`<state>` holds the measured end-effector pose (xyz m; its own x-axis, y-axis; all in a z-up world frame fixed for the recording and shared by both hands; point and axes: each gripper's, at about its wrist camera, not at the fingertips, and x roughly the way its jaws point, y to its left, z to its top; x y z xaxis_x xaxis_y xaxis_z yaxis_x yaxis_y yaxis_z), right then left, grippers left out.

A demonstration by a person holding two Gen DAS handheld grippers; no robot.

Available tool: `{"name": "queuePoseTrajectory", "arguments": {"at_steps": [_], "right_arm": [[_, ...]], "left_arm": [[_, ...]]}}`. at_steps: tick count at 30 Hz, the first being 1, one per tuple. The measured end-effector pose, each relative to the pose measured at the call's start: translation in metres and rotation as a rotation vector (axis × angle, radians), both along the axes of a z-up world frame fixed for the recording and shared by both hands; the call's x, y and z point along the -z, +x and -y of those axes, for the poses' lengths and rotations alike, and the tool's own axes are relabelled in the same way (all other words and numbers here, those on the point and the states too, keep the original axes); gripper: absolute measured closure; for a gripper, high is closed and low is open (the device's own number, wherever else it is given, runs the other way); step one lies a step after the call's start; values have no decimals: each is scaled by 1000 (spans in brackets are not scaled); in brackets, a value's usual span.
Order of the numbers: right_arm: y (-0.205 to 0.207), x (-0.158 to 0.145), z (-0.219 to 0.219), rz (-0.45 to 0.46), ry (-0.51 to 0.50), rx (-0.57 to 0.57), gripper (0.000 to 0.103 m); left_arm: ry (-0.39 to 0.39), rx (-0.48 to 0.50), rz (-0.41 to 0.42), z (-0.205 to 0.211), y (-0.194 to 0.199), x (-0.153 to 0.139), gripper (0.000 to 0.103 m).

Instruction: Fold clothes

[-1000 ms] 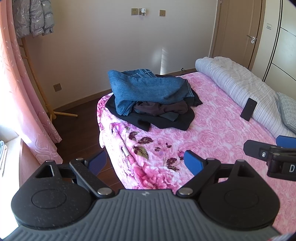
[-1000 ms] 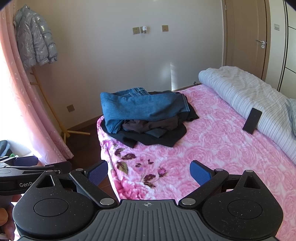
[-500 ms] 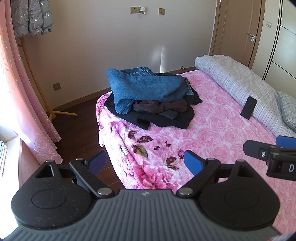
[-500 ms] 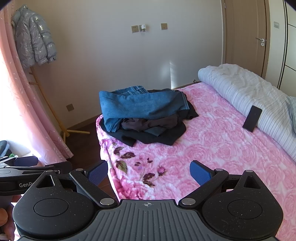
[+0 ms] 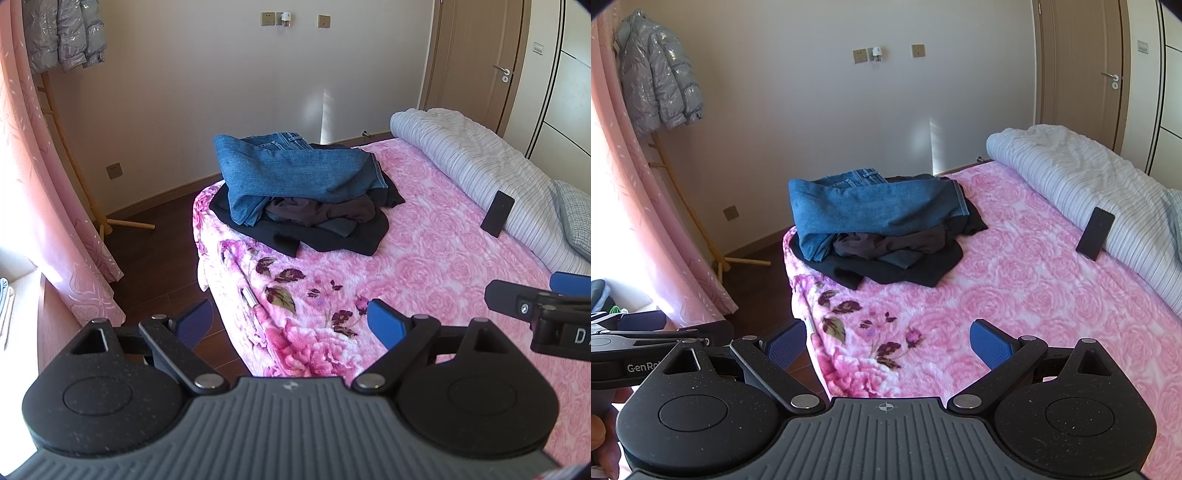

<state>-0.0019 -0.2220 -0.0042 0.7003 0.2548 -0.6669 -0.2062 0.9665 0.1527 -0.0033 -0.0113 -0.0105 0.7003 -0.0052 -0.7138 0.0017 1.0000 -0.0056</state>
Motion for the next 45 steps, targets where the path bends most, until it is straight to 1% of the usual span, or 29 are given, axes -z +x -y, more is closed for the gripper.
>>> {"name": "queuePoseTrajectory", "arguments": {"at_steps": [17, 42, 45], "right_arm": [[-5, 3, 5, -1, 7, -6, 5], [-8, 10, 11, -19, 29, -69, 5], [-7, 12, 11, -22, 31, -74, 5]], "left_arm": [[5, -11, -2, 3, -7, -1, 14], [20, -78, -18, 11, -24, 2, 14], [20, -75, -23, 10, -20, 4, 14]]}}
